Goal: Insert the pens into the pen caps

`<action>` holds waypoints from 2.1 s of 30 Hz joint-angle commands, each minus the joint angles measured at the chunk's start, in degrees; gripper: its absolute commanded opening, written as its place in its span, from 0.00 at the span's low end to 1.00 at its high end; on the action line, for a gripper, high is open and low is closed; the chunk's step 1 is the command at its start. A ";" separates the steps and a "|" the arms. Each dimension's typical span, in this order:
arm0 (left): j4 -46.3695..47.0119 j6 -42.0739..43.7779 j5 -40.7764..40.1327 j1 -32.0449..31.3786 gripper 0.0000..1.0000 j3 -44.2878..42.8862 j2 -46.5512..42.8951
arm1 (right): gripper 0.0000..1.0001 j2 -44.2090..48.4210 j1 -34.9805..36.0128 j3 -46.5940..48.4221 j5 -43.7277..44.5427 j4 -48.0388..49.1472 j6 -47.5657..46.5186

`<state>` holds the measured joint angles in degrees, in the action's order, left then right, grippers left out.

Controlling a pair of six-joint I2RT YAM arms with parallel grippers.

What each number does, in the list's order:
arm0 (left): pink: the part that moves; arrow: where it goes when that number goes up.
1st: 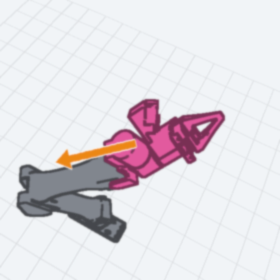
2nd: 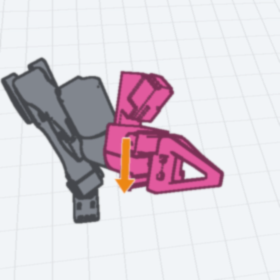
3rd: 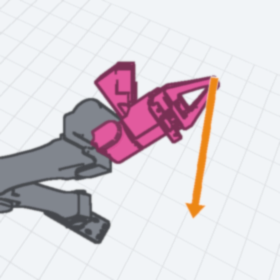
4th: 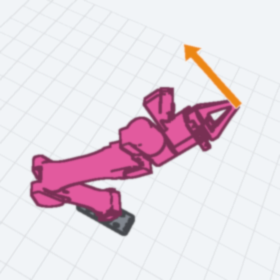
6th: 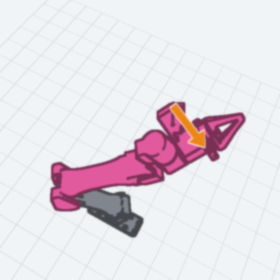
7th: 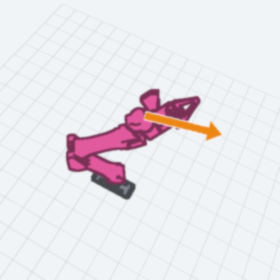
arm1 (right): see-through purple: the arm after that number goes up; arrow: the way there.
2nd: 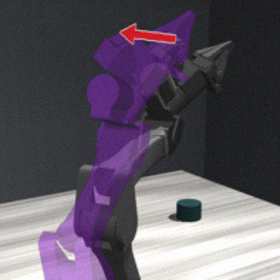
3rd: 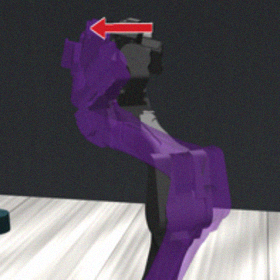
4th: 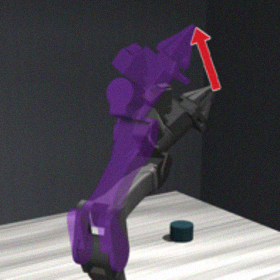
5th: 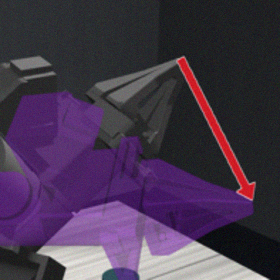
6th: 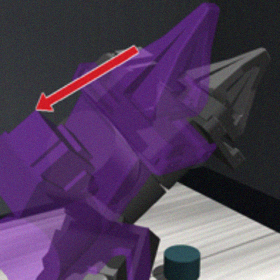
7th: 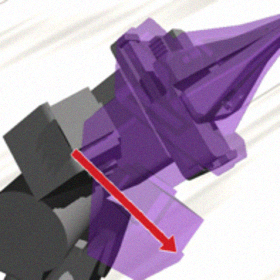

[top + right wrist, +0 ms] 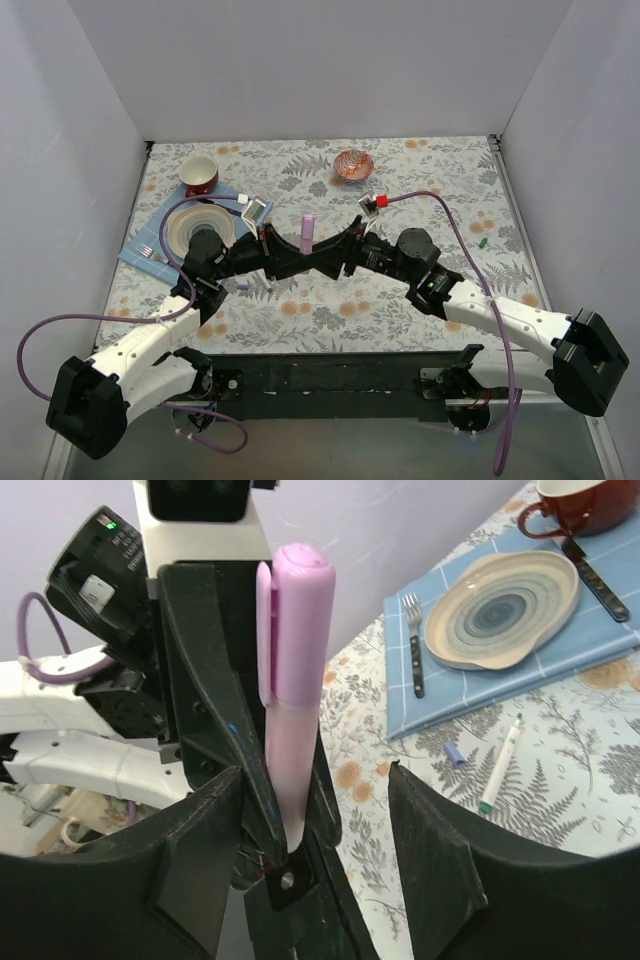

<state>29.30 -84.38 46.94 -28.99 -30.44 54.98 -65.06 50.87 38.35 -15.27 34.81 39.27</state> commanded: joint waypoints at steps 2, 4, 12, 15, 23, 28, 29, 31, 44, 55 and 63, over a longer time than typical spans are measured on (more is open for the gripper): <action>4.54 -1.93 2.10 -0.45 0.00 2.04 0.21 | 0.61 -1.03 0.19 0.59 -0.47 10.54 2.92; 5.50 -2.37 2.45 -0.36 0.00 2.40 0.39 | 0.60 -1.30 0.10 0.06 0.15 12.38 3.53; 5.86 -2.72 2.98 -0.54 0.00 2.14 0.48 | 0.43 -3.23 0.10 1.46 -1.43 13.18 3.80; 5.68 -2.98 3.16 -0.54 0.00 1.79 0.30 | 0.26 -3.85 0.11 1.38 -2.13 13.62 3.80; -5.98 3.42 -2.97 -0.45 0.58 -0.58 -4.17 | 0.01 -0.78 -3.22 1.38 -1.08 3.45 -0.32; -20.38 11.07 -9.04 -0.54 0.92 -2.96 -8.83 | 0.01 2.56 -12.96 -2.48 -4.24 -8.93 -4.45; -22.25 13.25 -10.45 -0.54 0.95 -3.48 -9.53 | 0.01 2.91 -13.95 -2.58 -4.16 -12.27 -7.51; -27.77 15.20 -16.42 -0.54 0.98 -5.50 -10.94 | 0.01 2.05 -15.27 -1.00 -3.10 -22.00 -11.47; -37.38 18.02 -43.33 -0.45 0.98 -5.69 -20.78 | 0.01 -11.66 -18.09 -4.32 -1.78 -22.35 -17.64; -36.68 18.64 -43.86 -0.45 0.98 -5.42 -21.85 | 0.19 -19.05 -19.06 -1.08 3.04 -27.24 -17.65; -38.26 17.41 -50.36 -0.54 0.98 -5.51 -21.67 | 0.45 -17.65 -19.14 -0.73 10.17 -31.20 -13.25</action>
<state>-7.51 -66.92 1.61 -29.47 -35.97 33.43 -84.47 31.88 35.83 -9.39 5.87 24.08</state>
